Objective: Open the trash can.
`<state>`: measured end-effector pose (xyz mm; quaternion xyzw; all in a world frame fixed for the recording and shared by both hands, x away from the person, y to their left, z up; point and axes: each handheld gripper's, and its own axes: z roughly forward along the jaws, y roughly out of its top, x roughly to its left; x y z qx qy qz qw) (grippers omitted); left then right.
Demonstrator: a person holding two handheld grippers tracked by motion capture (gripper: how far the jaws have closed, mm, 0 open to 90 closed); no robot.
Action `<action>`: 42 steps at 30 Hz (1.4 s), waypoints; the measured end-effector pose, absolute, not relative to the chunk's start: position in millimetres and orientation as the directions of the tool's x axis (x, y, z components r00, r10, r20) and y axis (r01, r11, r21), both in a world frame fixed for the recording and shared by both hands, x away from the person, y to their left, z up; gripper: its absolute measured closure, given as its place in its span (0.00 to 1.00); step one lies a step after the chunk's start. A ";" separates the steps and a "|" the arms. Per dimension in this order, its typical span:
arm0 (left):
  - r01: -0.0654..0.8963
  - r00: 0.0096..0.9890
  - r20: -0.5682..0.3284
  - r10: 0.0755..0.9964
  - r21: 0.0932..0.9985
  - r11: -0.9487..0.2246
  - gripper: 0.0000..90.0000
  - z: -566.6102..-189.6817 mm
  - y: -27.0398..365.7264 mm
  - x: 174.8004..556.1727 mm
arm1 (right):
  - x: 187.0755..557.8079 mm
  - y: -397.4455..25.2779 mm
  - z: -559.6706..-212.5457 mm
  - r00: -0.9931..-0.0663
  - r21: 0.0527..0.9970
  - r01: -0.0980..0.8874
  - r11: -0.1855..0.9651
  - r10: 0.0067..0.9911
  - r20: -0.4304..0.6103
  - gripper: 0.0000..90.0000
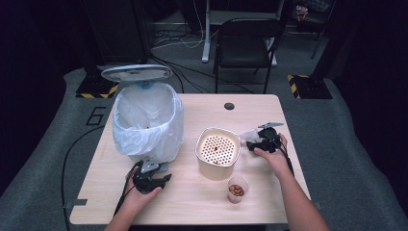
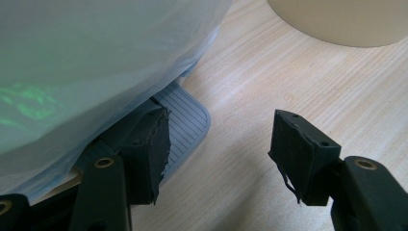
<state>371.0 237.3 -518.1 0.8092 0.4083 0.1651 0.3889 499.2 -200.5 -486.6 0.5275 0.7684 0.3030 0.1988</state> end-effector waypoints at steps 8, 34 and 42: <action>0.533 0.612 -0.052 0.789 0.764 -0.364 0.43 -518.0 237.4 371.0 | 499.8 -204.7 -499.4 -0.367 0.663 0.698 0.269 0.930 0.010 0.21; 0.530 0.605 -0.052 0.795 0.771 -0.353 0.43 -518.9 236.1 370.4 | 497.1 -212.3 -506.3 -0.395 0.647 0.701 0.302 0.919 -0.001 0.65; 0.530 0.605 -0.050 0.795 0.770 -0.355 0.43 -518.8 236.3 370.5 | 495.0 -214.5 -501.7 -0.394 0.648 0.703 0.292 0.919 0.014 0.66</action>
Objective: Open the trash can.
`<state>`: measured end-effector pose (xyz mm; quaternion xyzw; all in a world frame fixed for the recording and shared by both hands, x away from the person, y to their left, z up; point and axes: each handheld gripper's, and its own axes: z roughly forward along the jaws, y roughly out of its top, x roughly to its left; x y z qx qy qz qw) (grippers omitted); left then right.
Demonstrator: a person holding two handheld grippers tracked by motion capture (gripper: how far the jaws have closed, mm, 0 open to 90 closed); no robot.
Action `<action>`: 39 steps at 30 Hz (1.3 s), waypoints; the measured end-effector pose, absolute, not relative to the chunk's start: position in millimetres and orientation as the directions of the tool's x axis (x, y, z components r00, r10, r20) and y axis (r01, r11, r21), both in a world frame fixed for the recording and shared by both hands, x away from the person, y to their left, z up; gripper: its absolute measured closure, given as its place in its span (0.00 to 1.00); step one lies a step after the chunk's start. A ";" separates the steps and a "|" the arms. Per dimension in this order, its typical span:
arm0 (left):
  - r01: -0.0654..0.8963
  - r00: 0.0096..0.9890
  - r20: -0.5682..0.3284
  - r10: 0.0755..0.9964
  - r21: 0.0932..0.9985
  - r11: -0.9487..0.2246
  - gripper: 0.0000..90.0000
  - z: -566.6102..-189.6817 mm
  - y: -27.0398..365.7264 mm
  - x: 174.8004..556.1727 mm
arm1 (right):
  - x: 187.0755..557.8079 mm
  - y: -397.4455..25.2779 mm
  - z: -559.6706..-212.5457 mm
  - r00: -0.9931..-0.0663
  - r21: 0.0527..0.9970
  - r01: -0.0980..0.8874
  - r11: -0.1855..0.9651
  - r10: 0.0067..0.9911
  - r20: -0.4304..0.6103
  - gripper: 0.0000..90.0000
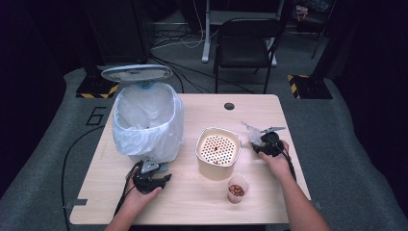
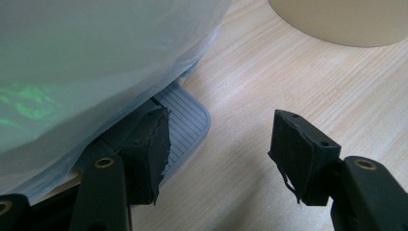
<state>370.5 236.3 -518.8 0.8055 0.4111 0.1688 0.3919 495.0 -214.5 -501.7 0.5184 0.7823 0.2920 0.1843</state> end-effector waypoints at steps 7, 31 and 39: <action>0.530 0.609 -0.040 0.792 0.764 -0.368 0.43 -518.3 237.2 370.6 | 493.2 -218.0 -495.9 -0.402 0.643 0.708 0.292 0.915 0.027 0.66; 0.530 0.608 -0.043 0.792 0.765 -0.366 0.43 -518.3 236.3 370.3 | 455.5 -226.7 -391.7 -0.462 0.713 0.639 0.290 0.885 0.054 0.67; 0.531 0.606 -0.045 0.794 0.766 -0.361 0.43 -518.6 236.1 369.8 | 442.7 -216.6 -361.5 -0.529 0.745 0.591 0.310 0.846 0.068 0.67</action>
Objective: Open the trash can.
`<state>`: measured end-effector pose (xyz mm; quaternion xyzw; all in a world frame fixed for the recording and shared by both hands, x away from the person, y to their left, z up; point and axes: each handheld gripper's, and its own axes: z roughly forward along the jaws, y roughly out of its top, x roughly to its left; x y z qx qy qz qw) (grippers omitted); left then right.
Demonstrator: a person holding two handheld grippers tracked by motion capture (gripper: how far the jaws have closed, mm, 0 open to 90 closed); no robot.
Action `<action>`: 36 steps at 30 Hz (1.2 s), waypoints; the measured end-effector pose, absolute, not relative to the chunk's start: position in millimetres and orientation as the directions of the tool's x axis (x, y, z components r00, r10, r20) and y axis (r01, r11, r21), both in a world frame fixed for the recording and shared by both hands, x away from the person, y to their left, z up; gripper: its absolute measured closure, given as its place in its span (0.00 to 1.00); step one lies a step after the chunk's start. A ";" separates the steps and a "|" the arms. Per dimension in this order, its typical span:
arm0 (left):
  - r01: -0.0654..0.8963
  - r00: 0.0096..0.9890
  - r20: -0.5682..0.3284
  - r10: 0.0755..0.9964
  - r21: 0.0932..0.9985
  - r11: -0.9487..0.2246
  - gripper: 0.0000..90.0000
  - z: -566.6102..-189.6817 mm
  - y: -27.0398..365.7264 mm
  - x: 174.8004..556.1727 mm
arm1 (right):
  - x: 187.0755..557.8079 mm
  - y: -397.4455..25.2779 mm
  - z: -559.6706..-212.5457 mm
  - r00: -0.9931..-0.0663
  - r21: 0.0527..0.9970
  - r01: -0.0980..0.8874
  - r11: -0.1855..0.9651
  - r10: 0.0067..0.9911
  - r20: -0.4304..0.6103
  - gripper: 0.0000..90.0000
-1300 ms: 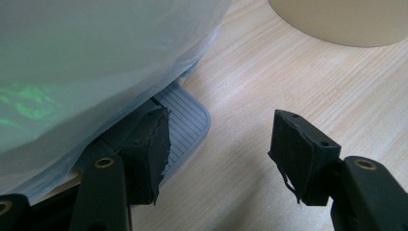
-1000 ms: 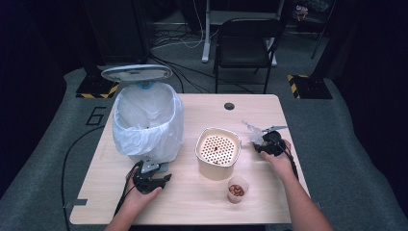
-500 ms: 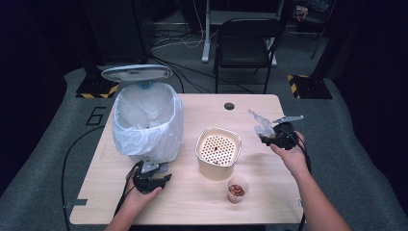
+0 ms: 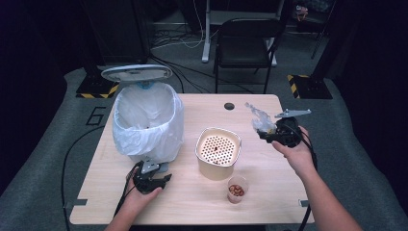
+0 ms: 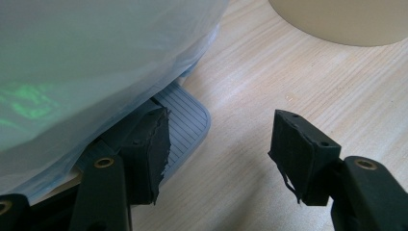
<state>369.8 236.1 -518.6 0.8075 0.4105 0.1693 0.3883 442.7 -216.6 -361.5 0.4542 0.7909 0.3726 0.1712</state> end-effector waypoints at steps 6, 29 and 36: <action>0.530 0.598 -0.051 0.800 0.773 -0.347 0.43 -519.3 235.6 369.8 | 435.1 -203.9 -341.1 -0.570 0.760 0.563 0.325 0.818 0.073 0.67; 0.529 0.606 -0.046 0.794 0.769 -0.360 0.43 -518.8 236.4 369.9 | 419.7 -154.8 -293.9 -0.663 0.798 0.467 0.382 0.748 0.029 0.67; 0.525 0.602 -0.049 0.797 0.777 -0.348 0.43 -519.7 235.9 370.1 | 412.4 -123.0 -282.0 -0.724 0.801 0.426 0.420 0.690 0.023 0.67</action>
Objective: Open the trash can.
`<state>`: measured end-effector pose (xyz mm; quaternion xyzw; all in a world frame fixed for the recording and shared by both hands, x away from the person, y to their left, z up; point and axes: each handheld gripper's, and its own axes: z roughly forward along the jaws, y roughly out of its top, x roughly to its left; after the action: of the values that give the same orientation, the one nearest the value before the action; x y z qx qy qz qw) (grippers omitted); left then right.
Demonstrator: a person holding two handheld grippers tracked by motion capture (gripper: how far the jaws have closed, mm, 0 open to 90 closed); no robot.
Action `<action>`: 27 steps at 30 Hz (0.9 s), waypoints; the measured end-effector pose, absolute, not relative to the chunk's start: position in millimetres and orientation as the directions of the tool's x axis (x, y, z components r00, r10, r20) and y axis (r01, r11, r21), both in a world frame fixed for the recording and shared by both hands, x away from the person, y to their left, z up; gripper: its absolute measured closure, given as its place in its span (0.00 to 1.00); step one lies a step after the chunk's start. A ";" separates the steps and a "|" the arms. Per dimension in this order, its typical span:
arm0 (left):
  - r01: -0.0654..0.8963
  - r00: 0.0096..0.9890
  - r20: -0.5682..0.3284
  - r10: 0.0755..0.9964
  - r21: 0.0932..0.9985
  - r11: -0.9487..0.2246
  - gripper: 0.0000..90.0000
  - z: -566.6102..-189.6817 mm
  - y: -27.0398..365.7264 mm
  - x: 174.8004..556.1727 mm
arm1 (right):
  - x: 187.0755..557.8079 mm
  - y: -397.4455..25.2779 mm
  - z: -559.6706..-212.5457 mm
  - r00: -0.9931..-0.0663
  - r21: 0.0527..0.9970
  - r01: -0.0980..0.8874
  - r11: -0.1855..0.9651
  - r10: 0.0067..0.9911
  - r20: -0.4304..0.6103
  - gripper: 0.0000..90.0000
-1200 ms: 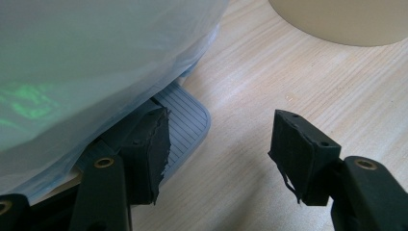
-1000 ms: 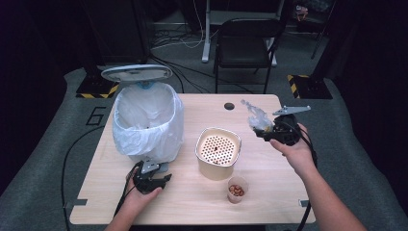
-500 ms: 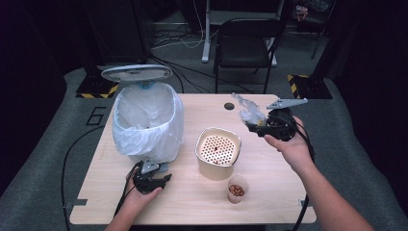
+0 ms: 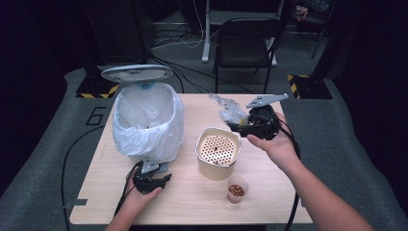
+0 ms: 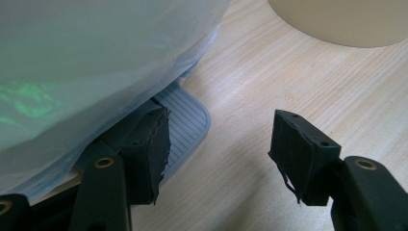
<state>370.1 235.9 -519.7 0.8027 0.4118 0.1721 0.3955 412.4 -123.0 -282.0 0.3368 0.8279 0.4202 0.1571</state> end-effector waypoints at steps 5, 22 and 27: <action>0.526 0.606 -0.048 0.794 0.773 -0.355 0.43 -519.2 236.5 370.3 | 407.7 -100.5 -273.8 -0.765 0.804 0.387 0.451 0.644 0.007 0.67; 0.531 0.605 -0.038 0.795 0.764 -0.368 0.43 -518.4 237.1 370.8 | 416.7 -47.2 -267.8 -0.824 0.803 0.338 0.491 0.567 0.000 0.67; 0.527 0.610 -0.030 0.792 0.762 -0.377 0.43 -518.1 237.5 371.0 | 419.7 -30.9 -263.3 -0.837 0.797 0.335 0.502 0.547 0.007 0.67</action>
<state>371.0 237.5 -518.1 0.8115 0.4064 0.1731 0.3825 419.7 -30.9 -263.3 0.2571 0.8577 0.4275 0.1242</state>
